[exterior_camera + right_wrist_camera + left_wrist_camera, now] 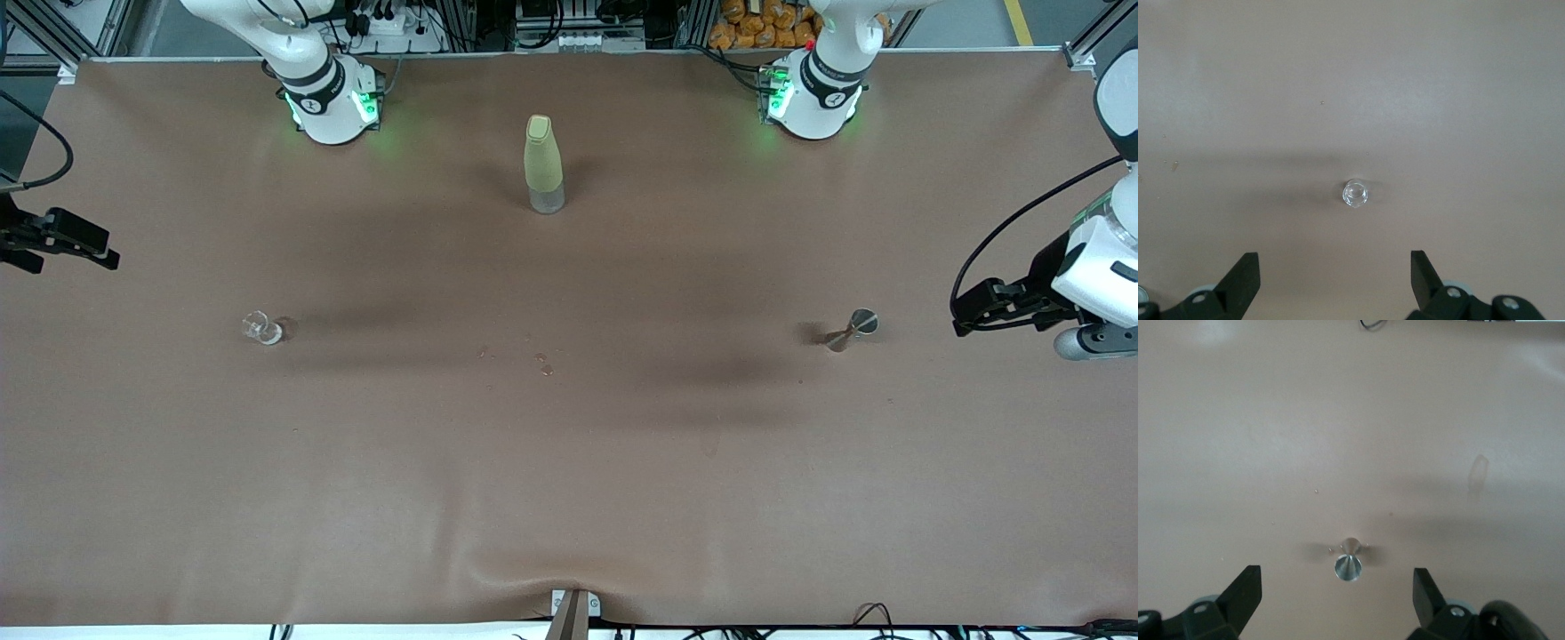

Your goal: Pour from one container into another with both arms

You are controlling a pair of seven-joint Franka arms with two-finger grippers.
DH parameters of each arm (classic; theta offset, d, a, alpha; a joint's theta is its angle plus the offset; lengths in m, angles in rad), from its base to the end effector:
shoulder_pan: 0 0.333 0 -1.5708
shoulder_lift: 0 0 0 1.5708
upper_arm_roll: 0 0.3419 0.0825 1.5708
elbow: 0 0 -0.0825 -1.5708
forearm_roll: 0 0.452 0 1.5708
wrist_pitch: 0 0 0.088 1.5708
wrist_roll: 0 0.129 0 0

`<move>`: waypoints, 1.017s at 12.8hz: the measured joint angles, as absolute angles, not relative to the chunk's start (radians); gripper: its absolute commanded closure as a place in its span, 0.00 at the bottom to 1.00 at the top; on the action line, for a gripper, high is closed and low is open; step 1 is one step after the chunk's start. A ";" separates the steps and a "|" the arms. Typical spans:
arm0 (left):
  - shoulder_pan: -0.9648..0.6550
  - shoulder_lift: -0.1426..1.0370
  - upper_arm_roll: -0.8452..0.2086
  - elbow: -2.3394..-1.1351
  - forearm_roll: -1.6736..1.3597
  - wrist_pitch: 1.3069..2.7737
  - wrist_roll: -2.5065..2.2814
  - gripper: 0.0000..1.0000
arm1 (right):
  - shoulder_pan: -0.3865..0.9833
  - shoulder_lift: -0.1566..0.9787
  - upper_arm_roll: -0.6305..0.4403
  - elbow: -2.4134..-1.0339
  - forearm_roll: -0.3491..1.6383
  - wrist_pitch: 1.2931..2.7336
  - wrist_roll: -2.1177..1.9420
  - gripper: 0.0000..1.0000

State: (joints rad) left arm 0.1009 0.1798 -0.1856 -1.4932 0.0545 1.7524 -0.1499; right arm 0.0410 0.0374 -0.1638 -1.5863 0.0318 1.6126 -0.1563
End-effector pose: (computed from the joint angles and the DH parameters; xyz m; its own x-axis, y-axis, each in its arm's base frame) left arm 0.6964 -0.0431 0.5709 0.9945 0.0612 0.0846 0.0622 -0.9980 -0.0087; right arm 0.6333 -0.0724 0.6004 0.9995 0.0322 -0.0065 0.0320 -0.9991 -0.0270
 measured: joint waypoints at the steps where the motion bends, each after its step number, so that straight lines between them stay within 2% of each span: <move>1: 0.102 0.180 -0.185 -1.493 0.050 1.739 -0.144 0.00 | 0.041 0.037 -0.164 -1.586 0.032 1.613 -0.156 0.00; 13: 0.105 0.183 -0.179 -1.493 0.044 1.705 -0.116 0.00 | 0.041 0.037 -0.165 -1.564 0.033 1.611 -0.156 0.00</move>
